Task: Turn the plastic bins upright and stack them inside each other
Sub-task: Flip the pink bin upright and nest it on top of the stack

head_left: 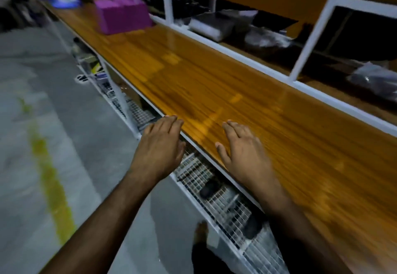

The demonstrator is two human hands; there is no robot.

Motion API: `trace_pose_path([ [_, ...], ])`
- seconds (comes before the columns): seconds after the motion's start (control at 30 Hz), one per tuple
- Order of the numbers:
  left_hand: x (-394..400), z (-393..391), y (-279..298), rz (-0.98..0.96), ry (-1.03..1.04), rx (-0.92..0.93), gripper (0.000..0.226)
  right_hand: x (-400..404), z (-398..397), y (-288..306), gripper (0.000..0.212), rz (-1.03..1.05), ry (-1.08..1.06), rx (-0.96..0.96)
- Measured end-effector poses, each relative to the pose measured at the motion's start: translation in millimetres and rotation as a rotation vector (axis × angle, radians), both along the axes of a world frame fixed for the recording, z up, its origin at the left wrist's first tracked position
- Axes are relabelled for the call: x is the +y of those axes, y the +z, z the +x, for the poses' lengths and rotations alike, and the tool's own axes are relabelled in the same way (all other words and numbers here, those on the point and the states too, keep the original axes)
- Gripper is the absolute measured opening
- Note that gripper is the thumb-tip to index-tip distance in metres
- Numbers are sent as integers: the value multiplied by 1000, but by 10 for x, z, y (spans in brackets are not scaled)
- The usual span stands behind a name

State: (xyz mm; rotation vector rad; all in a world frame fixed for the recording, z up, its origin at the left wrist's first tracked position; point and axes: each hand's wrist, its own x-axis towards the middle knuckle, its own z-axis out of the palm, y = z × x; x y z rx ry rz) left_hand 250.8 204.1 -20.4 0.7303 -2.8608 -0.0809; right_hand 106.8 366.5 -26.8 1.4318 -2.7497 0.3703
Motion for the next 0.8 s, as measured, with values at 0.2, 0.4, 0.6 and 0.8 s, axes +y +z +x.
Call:
trace_pose_path([
  [0.2, -1480, -318, -183, 44, 153, -9, 64, -1730, -403, -144, 60, -17, 97, -37],
  [0.4, -2879, -529, -157, 48, 262, 40, 62, -3384, -753, -49, 61, -22, 218, -63],
  [0.6, -4350, -611, -173, 26, 300, 105, 60, -4952, -925, -73, 62, -23, 281, 3],
  [0.8, -6144, -659, -195, -35, 225, 108, 61, -6604, -956, -167, 62, -44, 243, 35],
])
